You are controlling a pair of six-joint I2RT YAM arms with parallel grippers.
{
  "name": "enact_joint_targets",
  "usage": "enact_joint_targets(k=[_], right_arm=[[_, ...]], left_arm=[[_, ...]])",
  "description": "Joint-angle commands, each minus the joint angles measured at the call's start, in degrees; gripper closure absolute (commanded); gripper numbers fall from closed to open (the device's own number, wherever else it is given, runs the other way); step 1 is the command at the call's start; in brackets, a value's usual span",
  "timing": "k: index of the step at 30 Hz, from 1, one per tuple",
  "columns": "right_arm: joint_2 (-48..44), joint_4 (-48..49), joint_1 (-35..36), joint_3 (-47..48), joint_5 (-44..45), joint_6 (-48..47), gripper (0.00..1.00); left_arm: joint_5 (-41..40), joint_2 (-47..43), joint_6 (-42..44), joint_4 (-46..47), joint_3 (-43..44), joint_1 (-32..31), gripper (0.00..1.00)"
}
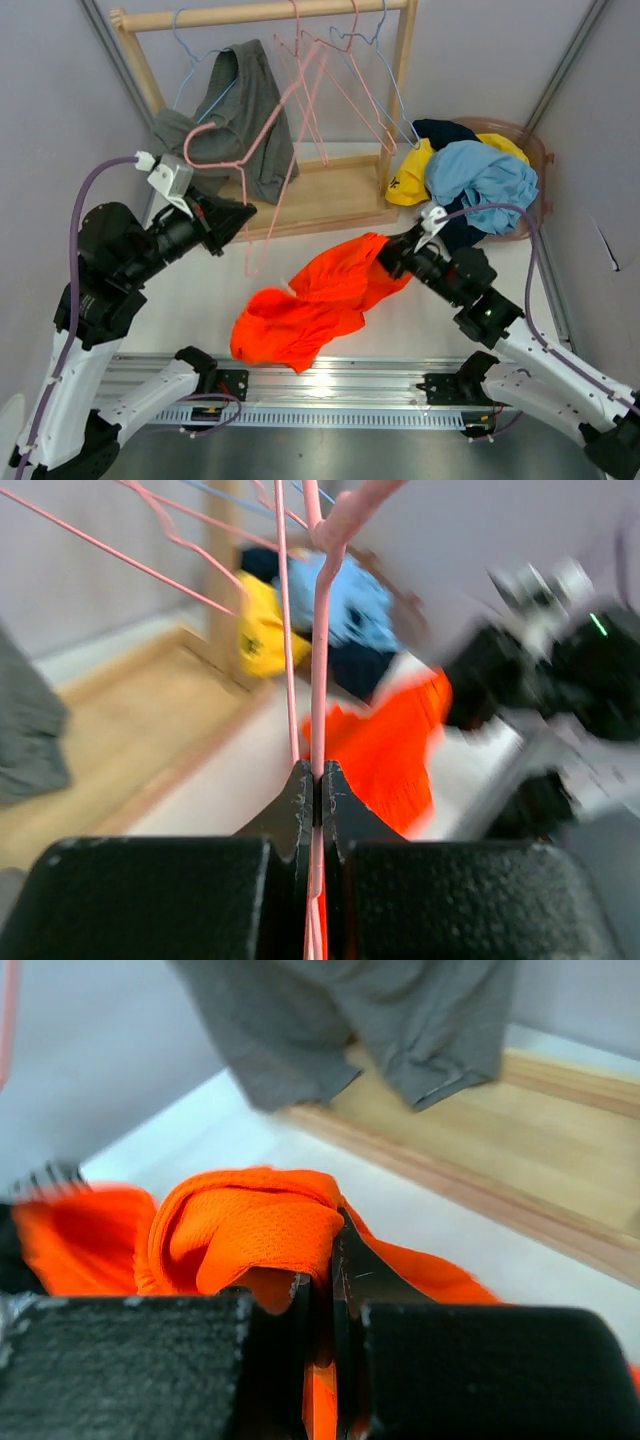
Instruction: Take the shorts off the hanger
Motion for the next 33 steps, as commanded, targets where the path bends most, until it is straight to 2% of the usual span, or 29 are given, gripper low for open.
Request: enact_joint_targets(k=[1, 4, 7, 8, 10, 13, 14, 17, 18, 20, 21, 22, 26, 29, 30, 33], right_arm=[[-1.01, -1.07, 11.62, 0.23, 16.45, -9.64, 1.0], [-2.76, -1.86, 11.48, -0.03, 19.44, -9.55, 1.0], [-5.66, -2.56, 10.25, 1.45, 23.92, -11.3, 1.0], [-6.1, -2.65, 9.12, 3.46, 25.59, -11.66, 1.0], [-6.2, -2.21, 6.92, 6.54, 30.25, -15.86, 1.0], [-2.27, -1.68, -0.27, 15.41, 34.74, -17.29, 1.0], [-0.94, -1.6, -6.3, 20.74, 34.57, -16.5, 1.0], [4.95, 0.42, -17.31, 27.63, 27.38, -11.6, 1.0], [7.14, 1.03, -24.66, 32.61, 25.36, -9.22, 1.0], [14.67, 1.04, -31.99, 39.22, 18.77, -5.44, 1.0], [17.42, 1.04, -38.81, 46.04, 16.57, -1.16, 1.0], [20.14, 2.26, -41.41, 49.15, 14.81, 0.8, 1.0], [36.12, 4.99, -46.96, 60.86, 11.46, 3.37, 1.0], [44.05, 8.69, -48.46, 64.64, 11.01, 2.84, 1.0], [48.69, 8.43, -48.81, 65.26, 10.23, 3.28, 1.0], [53.38, 3.69, -49.34, 64.66, 5.06, 5.56, 1.0]], left_arm=[[-16.06, 2.42, -1.73, 12.16, 0.12, -0.13, 1.0], [-23.44, 4.35, -0.06, 14.56, 0.82, -0.05, 1.0], [-26.27, 9.71, 2.22, 7.29, 8.71, -0.05, 1.0], [-27.16, 10.68, 2.66, 2.74, 10.04, -0.05, 1.0], [-29.96, 11.22, 3.2, -0.1, 8.92, -0.05, 1.0], [-31.12, 7.37, 2.67, -1.08, 2.6, -0.05, 1.0], [-31.12, 6.3, 2.41, -1.08, 1.45, -0.05, 1.0], [-30.86, 2.78, 1.44, -1.69, -2.59, -0.05, 1.0], [-30.68, 2.26, 1.35, -2.39, -2.95, -0.05, 1.0], [-30.33, 0.85, 1.09, -2.75, -4.53, -0.05, 1.0], [-30.07, 0.41, 0.65, -2.84, -4.88, -0.05, 1.0], [-29.72, 0.14, 0.47, -2.67, -6.37, -0.05, 1.0], [-29.45, -0.47, -0.06, -1.7, -8.13, -0.05, 1.0], [-29.45, -0.13, -0.06, -1.0, -8.75, -0.05, 1.0], [-29.54, 0.57, -0.06, -0.91, -8.58, -0.05, 1.0], [-29.54, 2.59, 0.03, 0.06, -8.23, -0.05, 1.0]])
